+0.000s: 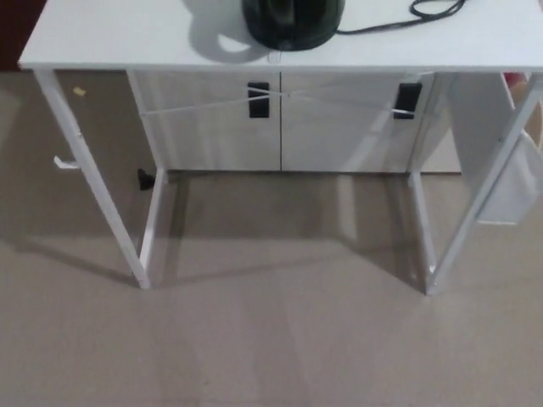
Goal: The robot walk towards a table in front and click the button on the base of the boilling pot using its left middle finger
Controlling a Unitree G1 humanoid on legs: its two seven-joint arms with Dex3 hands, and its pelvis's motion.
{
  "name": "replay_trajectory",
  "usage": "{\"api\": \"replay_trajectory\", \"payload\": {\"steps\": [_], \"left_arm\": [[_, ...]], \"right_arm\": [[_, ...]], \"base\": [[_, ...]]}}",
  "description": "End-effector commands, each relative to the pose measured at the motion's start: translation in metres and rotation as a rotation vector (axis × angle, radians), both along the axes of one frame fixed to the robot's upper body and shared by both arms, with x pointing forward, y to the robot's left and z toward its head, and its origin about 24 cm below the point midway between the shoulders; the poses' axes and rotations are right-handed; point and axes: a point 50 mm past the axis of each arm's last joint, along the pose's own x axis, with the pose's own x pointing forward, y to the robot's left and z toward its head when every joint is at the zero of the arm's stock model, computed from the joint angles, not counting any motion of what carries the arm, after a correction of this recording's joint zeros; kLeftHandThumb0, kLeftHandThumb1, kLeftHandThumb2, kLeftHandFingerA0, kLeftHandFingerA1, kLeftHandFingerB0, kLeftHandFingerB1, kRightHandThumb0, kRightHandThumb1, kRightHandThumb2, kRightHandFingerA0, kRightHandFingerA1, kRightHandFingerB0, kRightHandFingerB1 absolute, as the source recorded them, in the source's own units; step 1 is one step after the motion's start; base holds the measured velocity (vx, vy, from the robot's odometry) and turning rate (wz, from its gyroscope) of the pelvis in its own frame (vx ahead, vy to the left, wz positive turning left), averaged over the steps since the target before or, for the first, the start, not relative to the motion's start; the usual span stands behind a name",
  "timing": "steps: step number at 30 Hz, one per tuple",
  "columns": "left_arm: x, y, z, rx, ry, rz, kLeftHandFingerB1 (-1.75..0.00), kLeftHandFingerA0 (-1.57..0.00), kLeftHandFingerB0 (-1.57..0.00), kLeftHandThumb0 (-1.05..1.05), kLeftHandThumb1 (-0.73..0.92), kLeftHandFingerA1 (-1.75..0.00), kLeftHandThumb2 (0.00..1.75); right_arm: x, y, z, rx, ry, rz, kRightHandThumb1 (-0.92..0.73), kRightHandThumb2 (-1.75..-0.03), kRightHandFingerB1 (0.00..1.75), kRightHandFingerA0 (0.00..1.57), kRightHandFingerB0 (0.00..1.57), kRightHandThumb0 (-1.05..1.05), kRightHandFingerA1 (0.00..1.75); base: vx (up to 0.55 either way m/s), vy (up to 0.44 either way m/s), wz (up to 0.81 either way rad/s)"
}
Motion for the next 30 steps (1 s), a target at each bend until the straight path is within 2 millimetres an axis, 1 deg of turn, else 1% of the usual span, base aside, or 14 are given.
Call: {"api": "replay_trajectory", "payload": {"steps": [1, 2, 3, 7, 8, 10, 13, 16, 22, 23, 25, 30], "left_arm": [[0.0029, 0.0045, 0.0027, 0.029, -0.005, -0.016, -0.34, -0.59, -0.43, -0.36, 0.45, -0.40, 0.53], [0.0043, 0.0045, 0.0029, 0.026, -0.006, -0.013, -0.34, -0.59, -0.43, -0.36, 0.45, -0.40, 0.53], [0.0034, 0.0043, 0.0036, 0.024, -0.004, -0.016, -0.41, -0.51, -0.35, -0.43, 0.38, -0.48, 0.66], [0.0039, 0.0046, 0.0046, 0.028, -0.006, -0.021, -0.41, -0.50, -0.35, -0.40, 0.40, -0.47, 0.65], [0.0032, 0.0047, 0.0044, 0.027, -0.002, -0.020, -0.41, -0.49, -0.37, -0.40, 0.40, -0.46, 0.64], [0.0039, 0.0052, 0.0050, 0.022, -0.001, -0.016, -0.41, -0.49, -0.37, -0.39, 0.41, -0.46, 0.64], [-0.0013, 0.0047, 0.0040, 0.036, 0.003, -0.033, -0.41, -0.50, -0.36, -0.42, 0.40, -0.47, 0.66], [0.0009, 0.0046, 0.0033, 0.045, -0.003, -0.036, -0.42, -0.52, -0.36, -0.44, 0.39, -0.48, 0.66], [0.0028, 0.0054, 0.0033, 0.052, 0.001, -0.039, -0.42, -0.52, -0.36, -0.44, 0.38, -0.48, 0.66], [0.0027, 0.0053, 0.0030, 0.051, 0.001, -0.038, -0.42, -0.52, -0.36, -0.44, 0.38, -0.48, 0.66], [0.0008, 0.0058, 0.0025, 0.052, 0.006, -0.035, -0.41, -0.51, -0.36, -0.43, 0.39, -0.48, 0.66], [0.0019, 0.0063, 0.0024, 0.056, 0.004, -0.038, -0.42, -0.52, -0.36, -0.43, 0.39, -0.48, 0.66]], "right_arm": [[0.0012, -0.0022, 0.0004, -0.014, 0.004, 0.005, -0.60, -0.59, 0.36, 0.69, 0.50, -0.48, 0.41], [0.0029, -0.0026, 0.0007, -0.011, 0.004, 0.007, -0.60, -0.59, 0.36, 0.69, 0.50, -0.48, 0.41], [0.0025, -0.0022, 0.0006, -0.012, 0.003, 0.005, -0.59, -0.59, 0.36, 0.69, 0.50, -0.48, 0.41], [0.0048, -0.0011, 0.0009, -0.007, 0.000, 0.013, -0.60, -0.59, 0.36, 0.68, 0.49, -0.47, 0.41], [0.0041, -0.0010, 0.0006, -0.007, 0.003, 0.015, -0.60, -0.59, 0.36, 0.68, 0.48, -0.46, 0.41], [0.0050, -0.0005, 0.0000, -0.002, 0.007, 0.015, -0.60, -0.59, 0.36, 0.69, 0.49, -0.46, 0.41], [-0.0004, -0.0011, -0.0015, 0.000, 0.020, 0.014, -0.60, -0.59, 0.36, 0.69, 0.49, -0.46, 0.41], [0.0008, -0.0016, -0.0005, -0.014, 0.016, 0.019, -0.61, -0.59, 0.37, 0.70, 0.51, -0.49, 0.41], [0.0042, -0.0014, -0.0004, -0.025, 0.015, 0.032, -0.61, -0.59, 0.36, 0.69, 0.50, -0.48, 0.41], [0.0040, -0.0020, -0.0003, -0.025, 0.016, 0.033, -0.61, -0.59, 0.36, 0.69, 0.50, -0.48, 0.41], [0.0032, -0.0019, -0.0014, -0.020, 0.026, 0.030, -0.61, -0.59, 0.37, 0.70, 0.50, -0.47, 0.41], [0.0051, -0.0014, -0.0019, -0.009, 0.028, 0.029, -0.61, -0.59, 0.37, 0.68, 0.50, -0.47, 0.41]], "base": [[0.23, -0.055, -0.03], [0.20, 0.008, -0.09], [0.22, 0.051, -0.08], [0.27, 0.115, -0.13], [0.46, 0.073, 0.64], [0.74, 0.081, -0.35], [0.29, 0.092, 0.09], [0.19, -0.003, 0.12], [0.17, -0.164, 0.19], [0.31, -0.372, -0.90], [0.29, -0.332, 0.47], [0.15, -0.133, -0.04]]}}
